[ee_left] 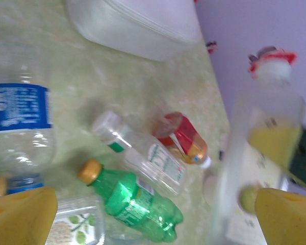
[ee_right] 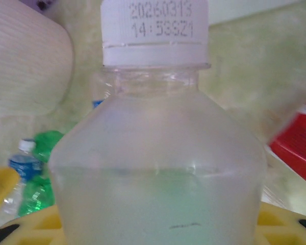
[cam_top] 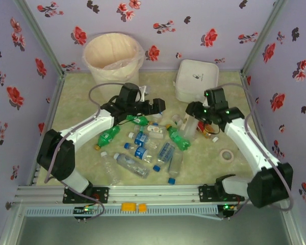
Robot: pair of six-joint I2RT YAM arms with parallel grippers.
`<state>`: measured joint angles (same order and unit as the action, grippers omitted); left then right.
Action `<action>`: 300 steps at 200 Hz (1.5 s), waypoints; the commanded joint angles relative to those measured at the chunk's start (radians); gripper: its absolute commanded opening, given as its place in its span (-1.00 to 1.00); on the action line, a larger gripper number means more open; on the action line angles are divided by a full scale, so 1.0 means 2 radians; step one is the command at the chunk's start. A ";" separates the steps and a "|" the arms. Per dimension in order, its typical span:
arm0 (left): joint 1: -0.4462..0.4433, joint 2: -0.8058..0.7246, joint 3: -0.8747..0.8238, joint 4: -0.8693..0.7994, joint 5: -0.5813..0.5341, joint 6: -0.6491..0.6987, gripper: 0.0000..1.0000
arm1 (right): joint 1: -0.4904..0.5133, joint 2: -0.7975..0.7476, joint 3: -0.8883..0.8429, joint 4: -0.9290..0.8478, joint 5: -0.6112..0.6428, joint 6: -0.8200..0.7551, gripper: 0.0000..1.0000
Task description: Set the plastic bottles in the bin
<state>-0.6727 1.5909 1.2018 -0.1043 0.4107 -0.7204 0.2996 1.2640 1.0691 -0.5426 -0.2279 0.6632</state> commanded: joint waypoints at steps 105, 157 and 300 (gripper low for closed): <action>-0.041 0.052 0.080 -0.021 0.090 0.078 1.00 | 0.003 0.062 0.029 0.136 -0.142 0.087 -0.16; -0.052 0.071 0.103 -0.035 0.094 0.087 0.79 | 0.004 0.050 0.026 0.137 -0.137 0.088 -0.15; -0.037 0.044 0.062 -0.007 0.040 0.057 -0.27 | 0.004 0.022 0.042 0.095 -0.057 0.075 0.98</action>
<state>-0.7696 1.7290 1.3441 -0.1295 0.5385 -0.5991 0.3122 1.3586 1.1225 -0.3050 -0.4175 0.8425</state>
